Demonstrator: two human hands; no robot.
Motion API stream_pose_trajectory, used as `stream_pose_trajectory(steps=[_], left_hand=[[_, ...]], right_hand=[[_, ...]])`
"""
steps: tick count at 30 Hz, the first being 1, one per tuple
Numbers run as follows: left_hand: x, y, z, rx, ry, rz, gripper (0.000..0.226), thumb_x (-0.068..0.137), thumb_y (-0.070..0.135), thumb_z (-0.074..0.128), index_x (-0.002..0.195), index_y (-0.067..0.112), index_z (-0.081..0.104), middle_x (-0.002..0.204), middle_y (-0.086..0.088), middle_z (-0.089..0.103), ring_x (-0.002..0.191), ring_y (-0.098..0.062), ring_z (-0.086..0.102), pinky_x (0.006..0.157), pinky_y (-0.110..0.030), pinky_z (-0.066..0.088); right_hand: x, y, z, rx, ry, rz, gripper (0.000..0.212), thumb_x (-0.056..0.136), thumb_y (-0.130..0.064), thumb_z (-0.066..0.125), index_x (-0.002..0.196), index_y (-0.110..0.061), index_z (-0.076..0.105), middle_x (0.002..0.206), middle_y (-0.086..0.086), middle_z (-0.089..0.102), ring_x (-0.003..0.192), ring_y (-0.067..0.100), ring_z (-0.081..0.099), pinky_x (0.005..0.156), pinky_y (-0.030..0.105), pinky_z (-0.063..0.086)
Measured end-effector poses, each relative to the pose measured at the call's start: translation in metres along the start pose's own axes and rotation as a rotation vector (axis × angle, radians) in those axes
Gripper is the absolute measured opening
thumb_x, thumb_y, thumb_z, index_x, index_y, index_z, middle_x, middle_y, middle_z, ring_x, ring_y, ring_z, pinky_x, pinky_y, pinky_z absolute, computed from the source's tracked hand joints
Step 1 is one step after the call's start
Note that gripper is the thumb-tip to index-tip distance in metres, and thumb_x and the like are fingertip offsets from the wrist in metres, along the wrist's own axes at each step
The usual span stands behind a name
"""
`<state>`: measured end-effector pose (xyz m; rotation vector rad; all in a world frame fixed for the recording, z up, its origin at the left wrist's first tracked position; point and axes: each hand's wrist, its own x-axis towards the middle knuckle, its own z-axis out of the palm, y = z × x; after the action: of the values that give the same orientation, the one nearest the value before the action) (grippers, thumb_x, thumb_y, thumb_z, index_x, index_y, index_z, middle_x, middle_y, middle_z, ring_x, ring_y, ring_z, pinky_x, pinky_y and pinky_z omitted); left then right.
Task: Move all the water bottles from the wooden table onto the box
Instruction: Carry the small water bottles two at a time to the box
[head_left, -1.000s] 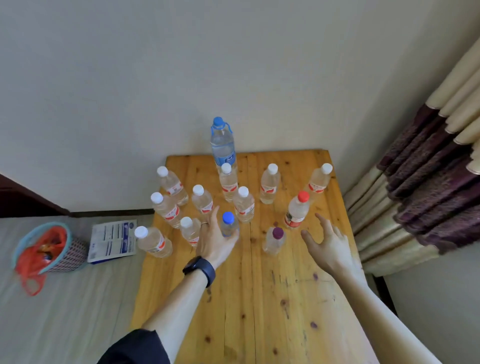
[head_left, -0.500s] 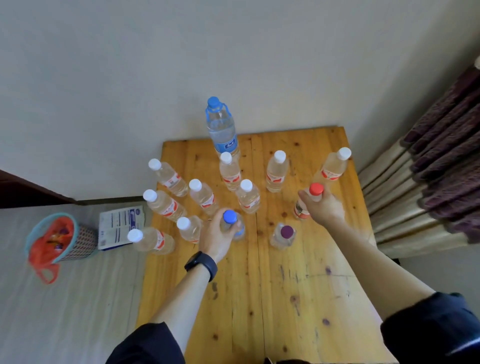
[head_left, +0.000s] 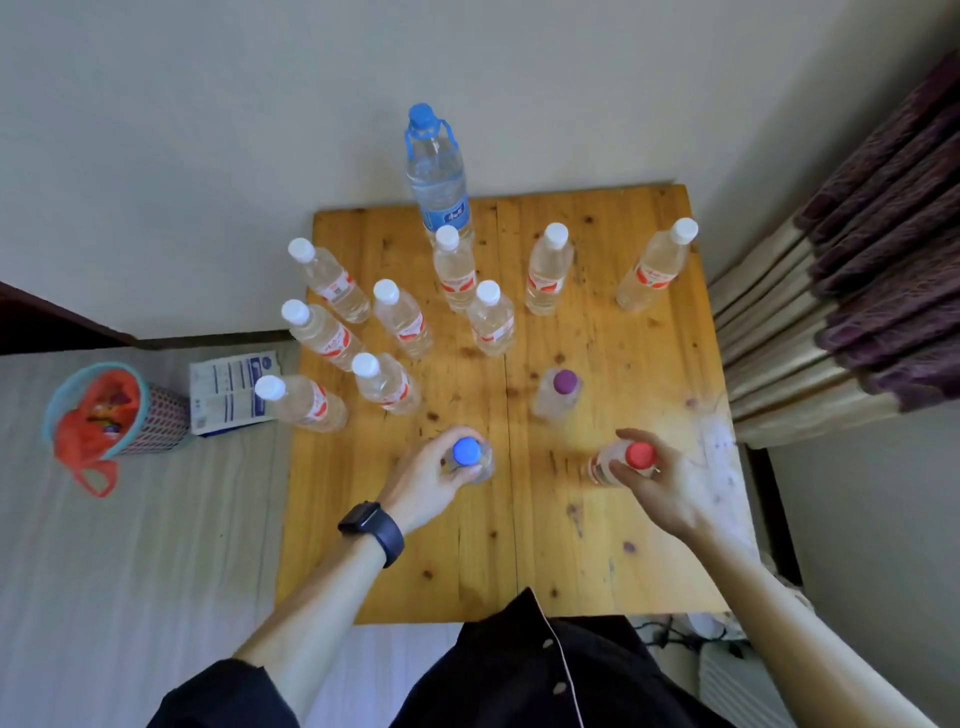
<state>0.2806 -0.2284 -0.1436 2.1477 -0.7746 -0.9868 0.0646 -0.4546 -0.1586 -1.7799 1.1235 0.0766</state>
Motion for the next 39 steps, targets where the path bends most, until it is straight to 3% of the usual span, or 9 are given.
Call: stream_pose_trajectory(steps=[4,7,13,16,19,22,26,31,39], left_hand=[[-0.015,0.005,0.008,0.113,-0.144,0.067,0.028,0.092,0.014,0.066,0.105,0.037,0.059,0.137,0.018,0.058,0.125,-0.013,0.056,0.097,-0.027,0.043],[-0.022,0.008,0.014,0.166,-0.235,0.097,0.028,0.093,0.006,0.062,0.104,0.032,0.06,0.141,0.02,0.054,0.129,-0.007,0.052,0.095,-0.021,0.039],[-0.025,0.005,0.018,0.152,-0.238,0.082,0.031,0.09,0.0,0.061,0.102,0.029,0.061,0.142,0.014,0.055,0.135,-0.007,0.046,0.096,-0.018,0.034],[-0.026,0.005,0.024,0.091,-0.161,0.065,0.036,0.084,0.009,0.068,0.111,0.033,0.062,0.141,0.015,0.055,0.134,-0.006,0.048,0.092,-0.007,0.034],[-0.028,0.002,0.036,-0.016,-0.047,0.02,0.066,0.075,0.027,0.079,0.13,0.049,0.049,0.153,0.019,0.037,0.137,0.0,0.037,0.108,-0.021,0.034],[-0.027,-0.007,0.054,-0.18,0.078,-0.057,0.079,0.068,0.04,0.085,0.133,0.054,0.043,0.154,0.018,0.033,0.14,0.0,0.03,0.112,-0.027,0.029],[-0.026,-0.019,0.076,-0.233,0.132,-0.17,0.065,0.068,0.041,0.087,0.124,0.046,0.055,0.144,0.021,0.044,0.129,-0.001,0.043,0.103,-0.023,0.038],[-0.02,-0.02,0.086,-0.147,0.196,-0.193,0.044,0.069,0.036,0.083,0.102,0.043,0.055,0.095,0.02,0.065,0.091,-0.006,0.063,0.073,-0.028,0.056],[-0.011,-0.02,0.069,0.086,0.084,-0.062,0.04,0.07,0.044,0.082,0.098,0.043,0.053,0.087,0.018,0.066,0.079,-0.009,0.065,0.063,-0.029,0.058]], right_hand=[[-0.028,0.014,0.024,-0.009,-0.14,-0.056,0.038,0.077,-0.039,0.073,0.106,-0.061,0.06,0.133,-0.011,0.062,0.123,0.017,0.058,0.105,0.041,0.048],[-0.039,0.008,0.035,-0.088,-0.2,-0.134,0.044,0.084,-0.025,0.074,0.108,-0.057,0.056,0.146,-0.009,0.052,0.131,0.016,0.053,0.107,0.03,0.043],[-0.041,0.004,0.044,-0.077,-0.169,-0.157,0.05,0.08,-0.013,0.072,0.107,-0.054,0.06,0.14,-0.017,0.054,0.126,0.011,0.055,0.094,0.012,0.04],[-0.042,0.007,0.045,-0.063,-0.155,-0.144,0.054,0.077,-0.016,0.074,0.116,-0.05,0.06,0.134,-0.019,0.056,0.122,0.012,0.056,0.084,-0.001,0.035],[-0.043,0.008,0.049,-0.036,-0.123,-0.143,0.065,0.073,-0.03,0.08,0.128,-0.05,0.052,0.14,-0.017,0.051,0.123,0.011,0.052,0.091,0.015,0.04],[-0.044,0.012,0.057,-0.012,-0.073,-0.13,0.076,0.069,-0.047,0.086,0.135,-0.048,0.048,0.145,-0.019,0.042,0.125,0.004,0.045,0.099,0.026,0.039],[-0.043,0.02,0.074,0.036,-0.031,-0.088,0.069,0.064,-0.056,0.087,0.124,-0.052,0.053,0.143,-0.018,0.047,0.124,0.006,0.049,0.1,0.028,0.044],[-0.041,0.021,0.087,0.086,0.084,-0.044,0.056,0.07,-0.04,0.088,0.116,-0.037,0.057,0.116,-0.019,0.062,0.101,0.006,0.061,0.076,0.004,0.042],[-0.054,0.027,0.093,0.112,0.269,-0.008,0.044,0.071,-0.034,0.084,0.105,-0.042,0.057,0.104,-0.02,0.065,0.093,0.004,0.063,0.076,0.023,0.052]])
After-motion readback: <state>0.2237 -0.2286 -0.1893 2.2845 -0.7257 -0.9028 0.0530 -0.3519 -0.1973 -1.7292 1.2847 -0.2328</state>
